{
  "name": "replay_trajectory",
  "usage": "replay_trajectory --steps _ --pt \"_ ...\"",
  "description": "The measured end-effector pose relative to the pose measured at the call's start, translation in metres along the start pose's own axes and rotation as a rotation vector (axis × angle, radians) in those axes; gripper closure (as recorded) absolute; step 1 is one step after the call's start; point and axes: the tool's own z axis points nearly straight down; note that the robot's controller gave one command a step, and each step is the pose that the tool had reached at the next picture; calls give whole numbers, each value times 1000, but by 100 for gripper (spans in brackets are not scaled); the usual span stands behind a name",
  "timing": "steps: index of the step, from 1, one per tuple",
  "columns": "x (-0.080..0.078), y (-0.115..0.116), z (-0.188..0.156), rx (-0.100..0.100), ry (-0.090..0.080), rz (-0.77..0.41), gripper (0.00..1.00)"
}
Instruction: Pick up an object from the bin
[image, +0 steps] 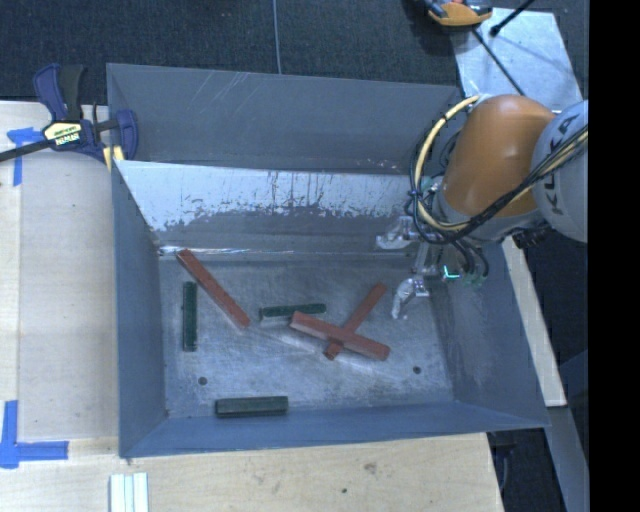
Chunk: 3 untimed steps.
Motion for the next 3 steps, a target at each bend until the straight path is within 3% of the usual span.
replay_trajectory --steps 1,2,3 --pt "-2 0 -5 1 -8 -1 0" --pt "11 17 57 3 -33 -139 100" --pt "11 17 57 3 -33 -140 100"
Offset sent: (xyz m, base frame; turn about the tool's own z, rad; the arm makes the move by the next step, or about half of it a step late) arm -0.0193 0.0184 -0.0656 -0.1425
